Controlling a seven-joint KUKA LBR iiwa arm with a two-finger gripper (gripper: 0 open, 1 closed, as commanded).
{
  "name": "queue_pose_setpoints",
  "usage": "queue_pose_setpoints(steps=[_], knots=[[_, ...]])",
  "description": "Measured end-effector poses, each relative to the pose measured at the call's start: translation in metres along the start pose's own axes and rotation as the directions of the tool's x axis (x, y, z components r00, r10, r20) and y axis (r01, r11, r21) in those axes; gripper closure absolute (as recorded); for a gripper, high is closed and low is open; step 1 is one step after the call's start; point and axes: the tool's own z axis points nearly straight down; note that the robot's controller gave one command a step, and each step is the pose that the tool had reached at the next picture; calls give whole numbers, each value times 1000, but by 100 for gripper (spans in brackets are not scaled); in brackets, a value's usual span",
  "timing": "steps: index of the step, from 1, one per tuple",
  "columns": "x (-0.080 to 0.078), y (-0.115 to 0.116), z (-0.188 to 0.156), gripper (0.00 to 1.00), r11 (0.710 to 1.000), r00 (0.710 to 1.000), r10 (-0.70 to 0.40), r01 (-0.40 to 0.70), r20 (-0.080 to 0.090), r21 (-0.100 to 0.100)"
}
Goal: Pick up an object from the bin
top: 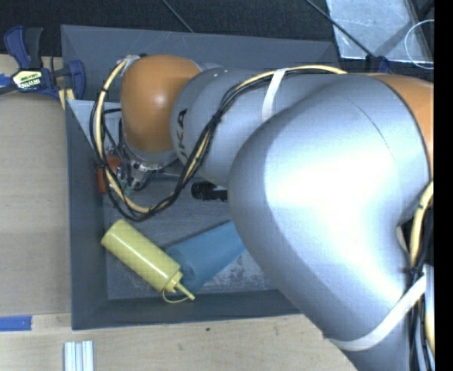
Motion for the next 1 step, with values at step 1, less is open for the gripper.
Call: queue_pose_setpoints(steps=[1], knots=[[0,0,0,100,1000,1000,0,0,0,0]])
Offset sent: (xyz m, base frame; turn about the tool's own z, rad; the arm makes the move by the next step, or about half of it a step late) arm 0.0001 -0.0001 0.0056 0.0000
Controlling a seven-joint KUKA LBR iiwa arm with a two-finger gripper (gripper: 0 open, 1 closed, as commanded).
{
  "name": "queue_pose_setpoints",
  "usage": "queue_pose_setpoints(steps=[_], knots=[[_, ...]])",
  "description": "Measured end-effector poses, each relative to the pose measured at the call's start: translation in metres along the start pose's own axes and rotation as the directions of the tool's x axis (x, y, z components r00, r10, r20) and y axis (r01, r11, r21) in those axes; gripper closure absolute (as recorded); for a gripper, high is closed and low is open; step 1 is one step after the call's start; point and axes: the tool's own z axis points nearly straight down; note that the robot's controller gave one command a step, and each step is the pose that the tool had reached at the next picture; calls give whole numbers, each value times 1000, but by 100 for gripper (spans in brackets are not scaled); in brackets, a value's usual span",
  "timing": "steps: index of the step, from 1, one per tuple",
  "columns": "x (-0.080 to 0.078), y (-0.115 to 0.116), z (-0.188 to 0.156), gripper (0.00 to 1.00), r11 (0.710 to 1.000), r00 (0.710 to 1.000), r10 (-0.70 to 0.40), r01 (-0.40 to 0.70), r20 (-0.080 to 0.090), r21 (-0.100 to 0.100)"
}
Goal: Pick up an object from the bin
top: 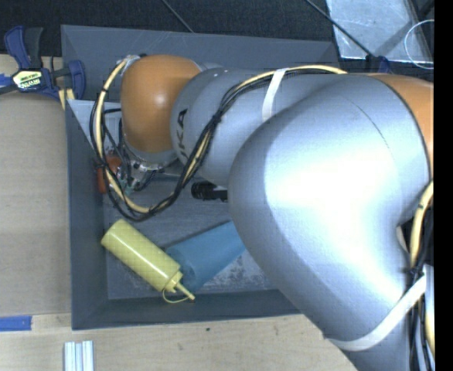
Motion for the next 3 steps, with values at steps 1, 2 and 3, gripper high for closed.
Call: queue_pose_setpoints(steps=[1,2,3], knots=[[0,0,-3,100,1000,1000,0,0,1,-1],[-1,0,-12,100,1000,1000,0,0,2,-2],[0,-2,-35,100,1000,1000,1,-1,-4,5]])
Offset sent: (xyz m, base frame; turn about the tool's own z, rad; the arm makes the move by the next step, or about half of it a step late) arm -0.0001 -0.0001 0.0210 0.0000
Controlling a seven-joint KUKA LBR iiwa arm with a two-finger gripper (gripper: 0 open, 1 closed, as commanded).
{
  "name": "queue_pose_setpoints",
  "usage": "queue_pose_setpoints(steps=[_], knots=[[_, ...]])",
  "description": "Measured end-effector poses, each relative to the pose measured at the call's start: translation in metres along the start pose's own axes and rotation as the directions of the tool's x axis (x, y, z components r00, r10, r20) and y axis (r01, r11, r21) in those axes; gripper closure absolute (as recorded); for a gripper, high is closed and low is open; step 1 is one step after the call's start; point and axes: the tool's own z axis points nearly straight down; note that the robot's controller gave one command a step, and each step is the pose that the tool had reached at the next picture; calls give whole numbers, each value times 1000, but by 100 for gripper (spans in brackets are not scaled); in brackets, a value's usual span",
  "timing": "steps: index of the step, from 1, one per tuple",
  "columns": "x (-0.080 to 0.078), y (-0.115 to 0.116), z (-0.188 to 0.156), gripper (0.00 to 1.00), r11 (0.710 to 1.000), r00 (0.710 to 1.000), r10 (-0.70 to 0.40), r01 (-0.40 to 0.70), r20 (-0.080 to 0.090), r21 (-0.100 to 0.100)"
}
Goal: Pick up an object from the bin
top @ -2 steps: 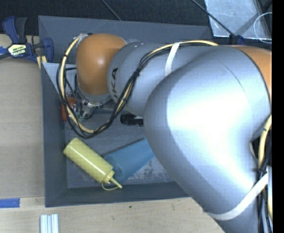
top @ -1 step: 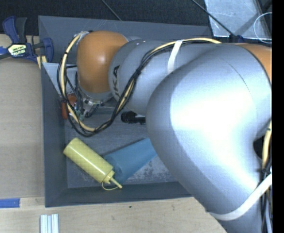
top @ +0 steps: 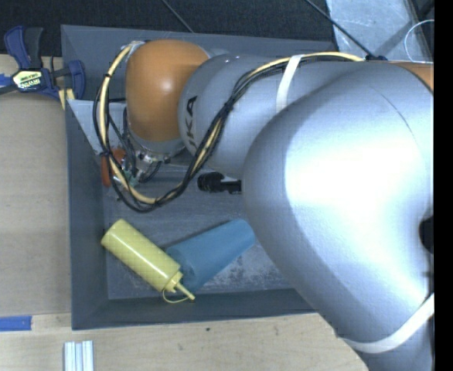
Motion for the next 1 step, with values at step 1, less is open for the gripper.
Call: queue_pose_setpoints(steps=[1], knots=[[-2,2,-48,100,1000,1000,-1,1,3,-4]])
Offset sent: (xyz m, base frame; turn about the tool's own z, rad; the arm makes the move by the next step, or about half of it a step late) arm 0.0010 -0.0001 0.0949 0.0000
